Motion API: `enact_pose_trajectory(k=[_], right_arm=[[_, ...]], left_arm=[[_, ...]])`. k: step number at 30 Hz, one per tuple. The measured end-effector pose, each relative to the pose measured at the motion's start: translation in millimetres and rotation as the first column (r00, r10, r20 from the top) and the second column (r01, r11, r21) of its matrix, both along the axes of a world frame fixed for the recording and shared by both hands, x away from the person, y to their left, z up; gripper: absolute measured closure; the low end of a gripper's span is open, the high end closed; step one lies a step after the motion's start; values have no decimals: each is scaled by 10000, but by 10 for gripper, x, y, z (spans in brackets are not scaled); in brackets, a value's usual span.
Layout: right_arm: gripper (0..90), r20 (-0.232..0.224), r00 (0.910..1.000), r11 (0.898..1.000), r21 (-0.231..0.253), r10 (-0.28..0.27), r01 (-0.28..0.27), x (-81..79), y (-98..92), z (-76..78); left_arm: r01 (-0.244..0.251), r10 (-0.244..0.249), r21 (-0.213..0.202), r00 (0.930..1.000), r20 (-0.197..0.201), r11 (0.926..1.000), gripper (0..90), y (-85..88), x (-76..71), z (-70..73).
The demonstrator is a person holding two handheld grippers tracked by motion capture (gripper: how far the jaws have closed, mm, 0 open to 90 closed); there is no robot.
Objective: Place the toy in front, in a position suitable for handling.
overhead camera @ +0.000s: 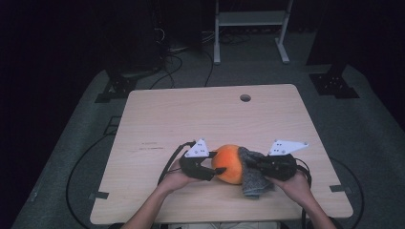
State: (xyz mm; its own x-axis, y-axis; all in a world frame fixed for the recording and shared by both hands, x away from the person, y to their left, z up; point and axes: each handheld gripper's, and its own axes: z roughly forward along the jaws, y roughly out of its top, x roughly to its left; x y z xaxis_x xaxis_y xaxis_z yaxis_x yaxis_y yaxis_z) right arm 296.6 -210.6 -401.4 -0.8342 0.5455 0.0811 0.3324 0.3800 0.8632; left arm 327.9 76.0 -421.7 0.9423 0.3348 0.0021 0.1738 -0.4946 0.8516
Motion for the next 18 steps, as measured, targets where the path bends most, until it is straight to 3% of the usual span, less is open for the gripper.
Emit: enact_pose_trajectory(k=[5,7,8,11,13,16,18], right_arm=[[809,460,9979,9990,28,455,-456,-1,226,115],[810,414,9979,9988,-89,492,-489,34,258,91],[811,297,9984,9989,-59,475,-473,48,256,70],[812,313,9989,9989,-317,348,-338,44,254,41],[812,280,9989,9989,-276,378,-371,51,236,25],[812,175,9992,9991,-219,354,-351,59,212,4],[812,192,9993,9989,-341,317,-310,61,206,-13]], left_arm=[[69,-75,167,9994,347,9998,434,-28,-52,24],[99,-101,112,9998,180,9999,420,-7,-35,9],[43,-43,41,10000,89,10000,370,-1,-22,4],[24,-44,-360,9985,-551,9993,186,24,22,-12],[-82,51,-340,9959,-899,9994,109,31,55,-40],[-146,89,-357,9875,-1572,9993,80,37,109,-123],[-193,98,-505,9835,-1807,9985,134,53,123,-157]])
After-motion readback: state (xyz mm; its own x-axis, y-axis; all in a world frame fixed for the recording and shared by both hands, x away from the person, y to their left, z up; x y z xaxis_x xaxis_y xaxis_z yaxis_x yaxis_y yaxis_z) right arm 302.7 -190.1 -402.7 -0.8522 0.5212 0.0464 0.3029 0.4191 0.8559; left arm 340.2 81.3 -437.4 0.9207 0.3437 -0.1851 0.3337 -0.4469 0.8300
